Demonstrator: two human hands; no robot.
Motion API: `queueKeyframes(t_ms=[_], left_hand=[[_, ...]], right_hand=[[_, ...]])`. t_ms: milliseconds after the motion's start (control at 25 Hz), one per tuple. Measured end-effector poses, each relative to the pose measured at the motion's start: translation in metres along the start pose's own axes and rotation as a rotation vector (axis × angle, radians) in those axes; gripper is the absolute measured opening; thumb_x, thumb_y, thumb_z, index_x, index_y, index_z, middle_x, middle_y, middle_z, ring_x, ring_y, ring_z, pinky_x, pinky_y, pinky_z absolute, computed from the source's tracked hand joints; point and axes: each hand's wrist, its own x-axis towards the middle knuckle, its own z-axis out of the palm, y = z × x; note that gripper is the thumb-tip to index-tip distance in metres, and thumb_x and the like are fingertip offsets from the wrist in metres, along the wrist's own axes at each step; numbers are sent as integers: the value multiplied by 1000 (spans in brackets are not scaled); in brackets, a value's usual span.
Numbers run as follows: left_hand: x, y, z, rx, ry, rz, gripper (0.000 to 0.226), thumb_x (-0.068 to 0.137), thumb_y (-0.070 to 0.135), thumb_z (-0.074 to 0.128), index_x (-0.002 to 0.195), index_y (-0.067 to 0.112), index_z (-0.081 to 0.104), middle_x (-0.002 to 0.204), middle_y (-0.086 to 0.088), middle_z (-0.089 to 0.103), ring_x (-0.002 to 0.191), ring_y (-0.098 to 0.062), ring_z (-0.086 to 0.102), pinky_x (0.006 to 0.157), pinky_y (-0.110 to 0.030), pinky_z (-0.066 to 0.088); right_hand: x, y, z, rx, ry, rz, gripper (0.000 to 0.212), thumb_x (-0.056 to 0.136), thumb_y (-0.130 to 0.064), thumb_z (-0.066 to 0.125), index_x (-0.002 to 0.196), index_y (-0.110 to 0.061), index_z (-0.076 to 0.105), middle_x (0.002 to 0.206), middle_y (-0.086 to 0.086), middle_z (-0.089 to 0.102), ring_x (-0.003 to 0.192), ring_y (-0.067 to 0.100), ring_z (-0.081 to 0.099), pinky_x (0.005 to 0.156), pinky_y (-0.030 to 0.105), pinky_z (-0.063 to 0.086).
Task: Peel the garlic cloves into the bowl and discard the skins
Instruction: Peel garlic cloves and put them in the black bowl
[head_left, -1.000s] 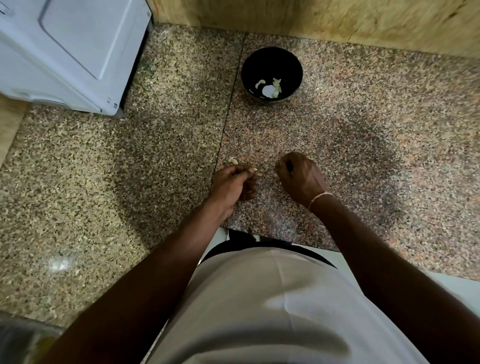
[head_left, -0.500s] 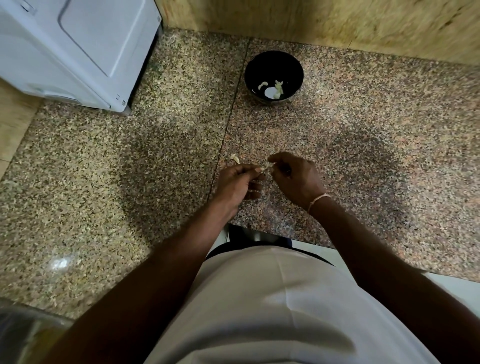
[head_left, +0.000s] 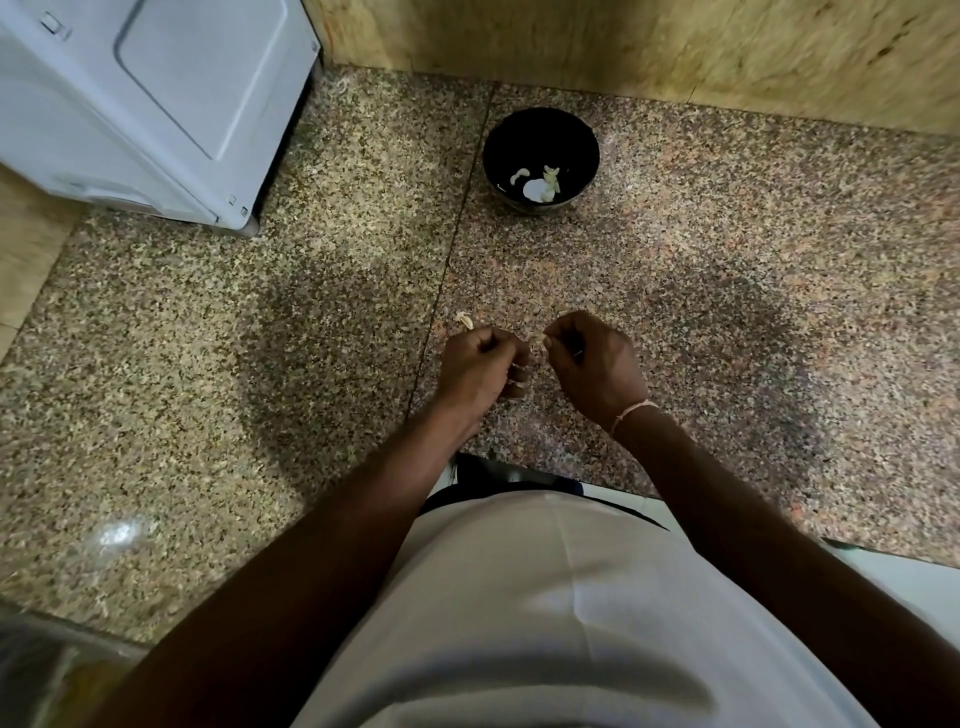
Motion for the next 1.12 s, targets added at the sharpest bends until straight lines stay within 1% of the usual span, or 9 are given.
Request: queueKeyframes(t_ms=[200, 280, 400, 520, 600, 760, 920, 1040, 1120], left_hand=[[9, -2, 7, 128, 64, 136, 10, 92, 11, 76, 87, 3, 77, 72, -11, 75, 55, -17, 68, 51, -32, 60], [12, -2, 11, 175, 49, 148, 6, 90, 12, 80, 87, 7, 78, 71, -7, 76, 55, -15, 67, 52, -34, 60], [15, -3, 17, 298, 29, 190, 11, 85, 21, 87, 85, 14, 78, 73, 0, 76, 57, -12, 66, 55, -34, 59], [13, -2, 21, 335, -14, 254, 16, 86, 17, 86, 101, 19, 79, 87, 8, 77, 62, -5, 70, 53, -24, 55], [12, -1, 23, 335, -59, 292, 22, 89, 15, 83, 111, 19, 79, 92, 9, 78, 65, -12, 73, 53, -25, 57], [15, 4, 25, 365, -68, 361, 11, 91, 18, 82, 102, 17, 81, 77, 6, 76, 61, -12, 68, 54, -32, 55], [17, 12, 22, 188, -131, 248, 8, 93, 14, 79, 98, 19, 79, 84, -4, 78, 65, -17, 71, 54, -34, 59], [17, 18, 20, -37, -185, 93, 5, 96, 11, 75, 99, 14, 78, 96, -13, 79, 72, -25, 72, 56, -34, 62], [17, 20, 20, -105, -195, 17, 6, 98, 10, 71, 100, 9, 77, 99, -15, 79, 71, -24, 72, 56, -33, 62]], right_hand=[[0, 6, -2, 23, -2, 29, 8, 97, -19, 66, 104, -16, 67, 88, -2, 71, 75, 16, 67, 69, 39, 58], [1, 7, -4, 23, -2, 48, 8, 98, -20, 65, 105, -16, 66, 88, -2, 71, 74, 15, 66, 67, 37, 57], [1, 8, -7, 6, 10, 57, 8, 99, -20, 63, 106, -17, 66, 87, -1, 71, 72, 16, 65, 64, 35, 55], [0, 9, -11, -33, -1, 58, 10, 100, -21, 62, 108, -15, 66, 90, 2, 72, 75, 21, 67, 65, 35, 55], [0, 10, -13, -84, -24, 43, 12, 101, -23, 60, 110, -15, 64, 95, 5, 72, 78, 23, 68, 66, 38, 56], [2, 10, -18, -121, -37, -13, 13, 103, -23, 59, 110, -15, 64, 99, 8, 72, 84, 27, 67, 70, 43, 56], [6, 7, -19, -17, 4, -38, 7, 102, -15, 58, 106, -13, 64, 94, 5, 70, 78, 23, 65, 66, 42, 55], [7, 7, -21, 32, 37, -61, 9, 99, -8, 59, 104, -13, 64, 94, 3, 70, 78, 20, 64, 66, 38, 53], [6, 7, -21, 40, 49, -74, 10, 98, -7, 60, 104, -14, 65, 95, 1, 70, 81, 20, 65, 68, 38, 53]])
